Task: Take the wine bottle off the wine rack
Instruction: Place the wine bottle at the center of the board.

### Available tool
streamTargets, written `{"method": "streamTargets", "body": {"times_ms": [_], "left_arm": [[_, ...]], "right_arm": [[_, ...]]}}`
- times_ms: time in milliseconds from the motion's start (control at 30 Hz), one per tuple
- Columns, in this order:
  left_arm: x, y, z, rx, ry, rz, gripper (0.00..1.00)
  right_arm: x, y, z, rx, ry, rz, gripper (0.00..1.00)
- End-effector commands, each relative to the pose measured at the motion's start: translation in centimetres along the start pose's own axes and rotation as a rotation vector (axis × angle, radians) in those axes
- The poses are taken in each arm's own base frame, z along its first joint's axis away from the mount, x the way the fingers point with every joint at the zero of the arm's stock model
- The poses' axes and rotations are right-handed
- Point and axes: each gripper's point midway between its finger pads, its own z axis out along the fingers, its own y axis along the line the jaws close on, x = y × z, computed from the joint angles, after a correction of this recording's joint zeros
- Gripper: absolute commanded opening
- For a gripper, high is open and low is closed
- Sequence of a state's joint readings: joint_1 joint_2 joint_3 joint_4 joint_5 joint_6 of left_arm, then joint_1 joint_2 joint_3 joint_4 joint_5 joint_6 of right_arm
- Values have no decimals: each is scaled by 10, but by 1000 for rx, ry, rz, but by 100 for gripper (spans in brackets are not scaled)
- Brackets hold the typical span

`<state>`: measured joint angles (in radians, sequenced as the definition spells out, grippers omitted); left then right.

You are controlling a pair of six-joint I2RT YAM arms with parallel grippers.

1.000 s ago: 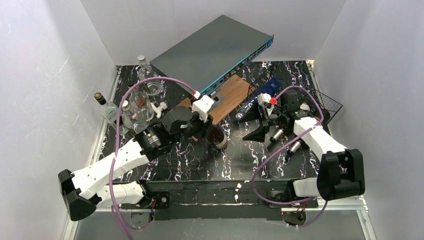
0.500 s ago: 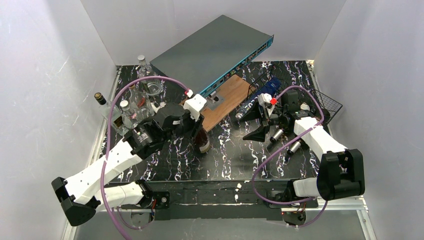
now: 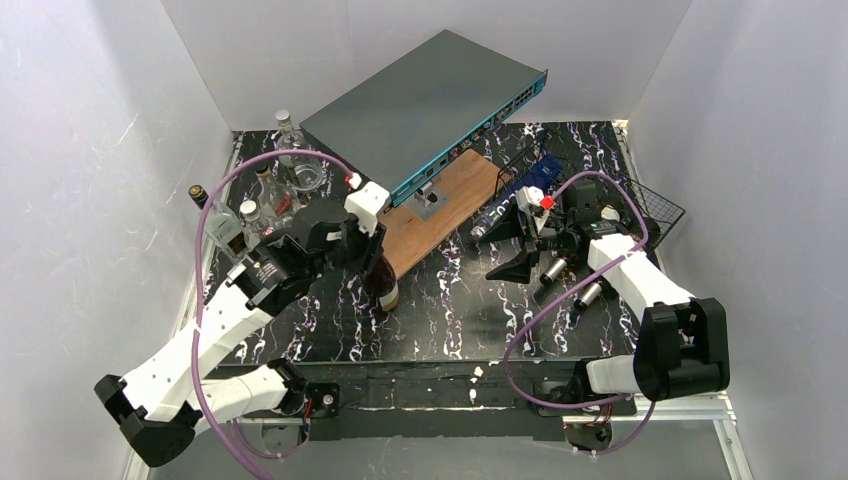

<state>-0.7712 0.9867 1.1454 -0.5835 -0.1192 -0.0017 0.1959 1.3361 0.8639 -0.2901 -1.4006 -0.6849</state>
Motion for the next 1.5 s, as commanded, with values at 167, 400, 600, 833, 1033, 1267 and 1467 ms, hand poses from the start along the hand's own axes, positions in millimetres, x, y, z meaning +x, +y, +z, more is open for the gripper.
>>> {"method": "streamTargets", "body": {"times_ms": [167,400,600,833,1033,1267,1467], "left_arm": [[-44,52,-34,-159,-207,-68,0],[-33,106,-35,-333,-226,-165,0],[-25,149,-33,-430,-245,-261,0],[-30,187,-31,-505,-266,-298,0],[-32,204,-23,-533,-254,-292,0],[-23,221,-13,-552,-226,-315,0],[-14,232,-12,-582,-210,-343,0]], "right_arm": [[-9,-3,-2,0,-9,-32,100],[-9,-3,-2,-1,-10,-31,100],[-9,-3,-2,-1,-11,-28,100],[-7,-3,-2,-1,-10,-25,100],[-6,-4,-2,2,-9,-24,100],[-6,-5,-3,4,-8,-22,100],[-6,-5,-3,7,-8,-21,100]]}}
